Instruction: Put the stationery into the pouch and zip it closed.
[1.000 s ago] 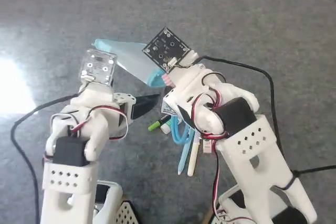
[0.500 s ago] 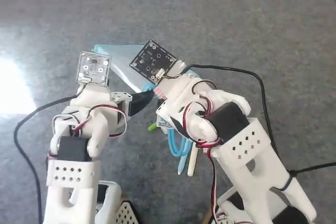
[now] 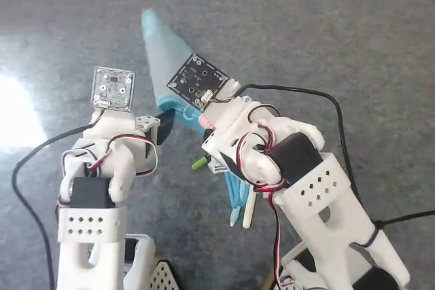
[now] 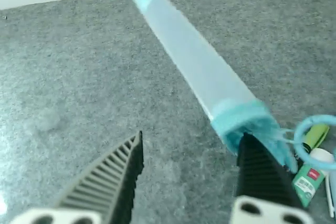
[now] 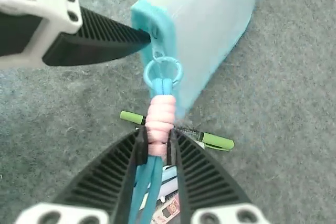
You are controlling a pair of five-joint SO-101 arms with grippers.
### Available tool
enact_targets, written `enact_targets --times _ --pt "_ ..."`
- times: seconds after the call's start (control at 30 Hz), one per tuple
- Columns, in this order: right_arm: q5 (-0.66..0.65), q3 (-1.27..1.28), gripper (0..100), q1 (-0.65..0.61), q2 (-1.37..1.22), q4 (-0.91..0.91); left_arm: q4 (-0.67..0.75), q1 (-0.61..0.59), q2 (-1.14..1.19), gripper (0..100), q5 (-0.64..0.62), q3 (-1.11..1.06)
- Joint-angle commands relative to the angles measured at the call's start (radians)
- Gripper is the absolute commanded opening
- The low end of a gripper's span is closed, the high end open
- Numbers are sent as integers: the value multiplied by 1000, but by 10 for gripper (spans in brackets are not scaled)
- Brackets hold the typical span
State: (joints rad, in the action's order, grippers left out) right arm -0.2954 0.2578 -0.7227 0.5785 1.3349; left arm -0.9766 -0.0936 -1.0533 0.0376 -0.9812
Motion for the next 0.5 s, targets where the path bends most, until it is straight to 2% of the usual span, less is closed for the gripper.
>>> enact_targets --times 0.0,0.3,0.47 --pt "6 28 7 -2 38 5 32 -12 3 246 15 8" --pt "5 173 7 -2 48 -64 32 9 0 211 48 4" --pt "12 160 7 -5 42 -62 31 20 2 302 49 4"
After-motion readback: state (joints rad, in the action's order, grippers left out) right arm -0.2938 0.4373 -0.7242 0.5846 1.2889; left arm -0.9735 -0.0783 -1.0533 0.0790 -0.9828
